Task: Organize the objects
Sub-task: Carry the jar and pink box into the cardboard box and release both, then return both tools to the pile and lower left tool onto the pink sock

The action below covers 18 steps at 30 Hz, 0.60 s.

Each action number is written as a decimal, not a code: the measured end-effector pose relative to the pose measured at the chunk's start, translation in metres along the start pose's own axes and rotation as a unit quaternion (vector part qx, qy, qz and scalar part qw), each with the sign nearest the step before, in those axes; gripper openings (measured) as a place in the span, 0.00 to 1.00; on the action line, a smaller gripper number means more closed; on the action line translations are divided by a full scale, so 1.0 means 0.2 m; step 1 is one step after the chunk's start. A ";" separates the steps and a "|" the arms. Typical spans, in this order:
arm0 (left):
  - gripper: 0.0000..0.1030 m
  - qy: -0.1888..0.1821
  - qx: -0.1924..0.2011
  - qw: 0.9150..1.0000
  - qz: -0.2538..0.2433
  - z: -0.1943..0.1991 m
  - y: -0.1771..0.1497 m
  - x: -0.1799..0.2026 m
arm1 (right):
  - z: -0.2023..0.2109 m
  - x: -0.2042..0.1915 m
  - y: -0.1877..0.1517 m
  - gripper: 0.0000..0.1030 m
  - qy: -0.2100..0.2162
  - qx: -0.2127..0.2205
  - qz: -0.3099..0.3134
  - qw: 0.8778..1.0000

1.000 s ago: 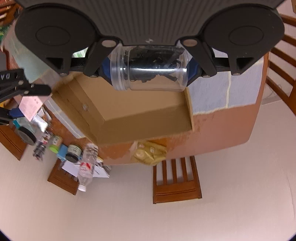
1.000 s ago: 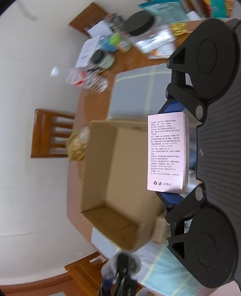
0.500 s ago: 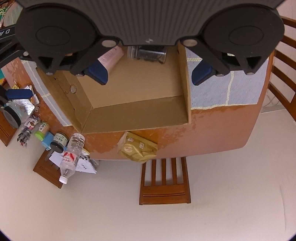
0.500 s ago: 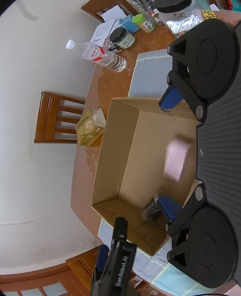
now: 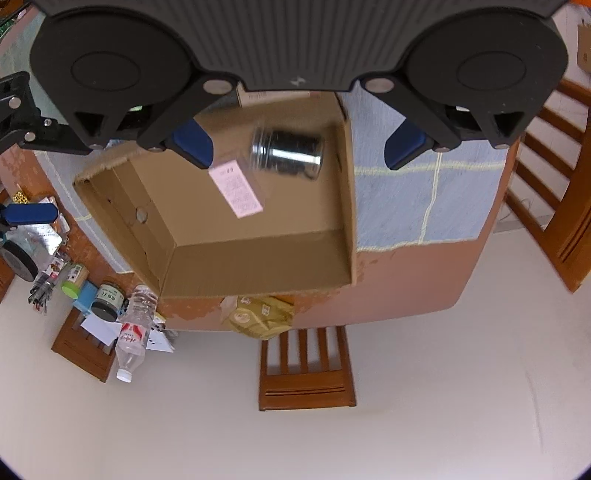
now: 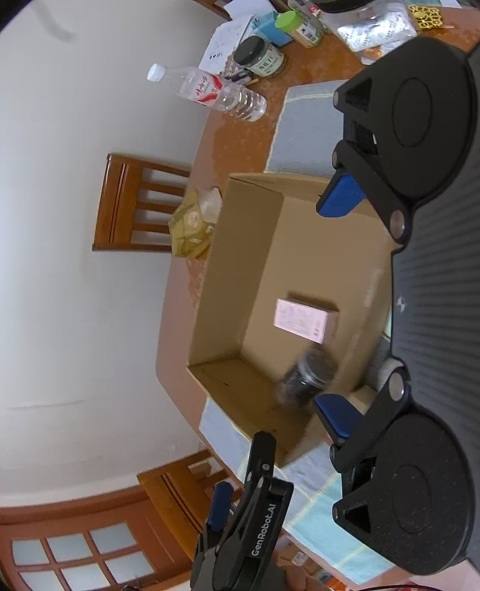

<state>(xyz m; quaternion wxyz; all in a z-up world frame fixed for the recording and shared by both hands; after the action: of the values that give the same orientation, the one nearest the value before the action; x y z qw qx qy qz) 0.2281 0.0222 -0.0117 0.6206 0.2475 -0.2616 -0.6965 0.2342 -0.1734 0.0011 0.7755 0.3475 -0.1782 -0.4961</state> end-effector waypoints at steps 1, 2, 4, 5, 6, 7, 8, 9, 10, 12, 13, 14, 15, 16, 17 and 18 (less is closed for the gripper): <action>0.96 0.003 -0.001 1.000 0.004 0.02 -0.03 0.00 | 0.01 -0.01 -0.02 1.00 0.005 -0.003 0.003 1.000; 0.96 0.005 -0.003 1.000 0.009 0.04 -0.06 0.01 | 0.01 -0.02 -0.04 1.00 0.009 -0.004 0.007 1.000; 0.96 0.008 -0.007 1.000 0.016 0.08 -0.12 0.02 | 0.02 -0.03 -0.08 1.00 0.014 -0.008 0.014 1.000; 0.96 0.009 -0.008 1.000 0.018 0.10 -0.15 0.03 | 0.03 -0.04 -0.09 1.00 0.018 -0.009 0.018 1.000; 0.96 0.010 -0.009 1.000 0.021 0.11 -0.18 0.03 | 0.03 -0.05 -0.11 1.00 0.021 -0.011 0.021 0.999; 0.96 0.011 -0.010 1.000 0.025 0.13 -0.21 0.04 | 0.04 -0.06 -0.13 1.00 0.022 -0.011 0.024 0.999; 0.96 0.012 -0.013 0.999 0.028 0.14 -0.24 0.04 | 0.05 -0.06 -0.15 1.00 0.023 -0.012 0.027 0.999; 0.96 0.011 -0.017 0.999 0.031 0.16 -0.27 0.05 | 0.06 -0.07 -0.17 1.00 0.021 -0.012 0.028 0.999; 0.96 0.008 -0.019 0.999 0.034 0.17 -0.30 0.06 | 0.06 -0.06 -0.19 1.00 0.018 -0.013 0.026 0.999; 0.96 0.003 -0.018 0.999 0.035 0.20 -0.35 0.07 | 0.06 -0.05 -0.24 1.00 0.012 -0.021 0.012 1.000; 0.96 0.003 -0.017 0.999 0.033 0.22 -0.38 0.08 | 0.06 -0.05 -0.27 1.00 0.011 -0.027 0.006 1.000; 0.96 0.004 -0.016 0.999 0.031 0.23 -0.41 0.09 | 0.07 -0.05 -0.30 1.00 0.007 -0.031 0.003 0.999; 0.96 0.003 -0.014 0.999 0.028 0.24 -0.44 0.10 | 0.06 -0.05 -0.33 1.00 -0.002 -0.035 0.001 0.999; 0.96 0.000 -0.014 1.000 0.027 0.25 -0.47 0.11 | 0.07 -0.06 -0.36 1.00 -0.009 -0.041 0.000 0.999; 0.96 -0.004 -0.016 1.000 0.024 0.26 -0.49 0.11 | 0.06 -0.06 -0.39 1.00 -0.015 -0.046 -0.002 0.999; 0.96 -0.006 -0.016 1.000 0.018 0.27 -0.52 0.12 | 0.06 -0.06 -0.42 1.00 -0.024 -0.051 -0.007 0.998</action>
<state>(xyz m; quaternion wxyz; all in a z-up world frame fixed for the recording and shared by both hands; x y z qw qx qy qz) 0.1124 0.0109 -0.0412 0.6352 0.2281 -0.2586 -0.6911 0.1666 -0.1887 -0.0488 0.7843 0.2968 -0.1688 -0.5180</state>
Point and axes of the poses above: each gripper's, at about its wrist camera, not at the fingertips, and z roughly against the way its jaws point, x to its right, y to its top, the point moved 4 cm from there along -z, roughly the way its jaws point, and after that the axes turned 2 degrees about y, right-handed, at the moved point
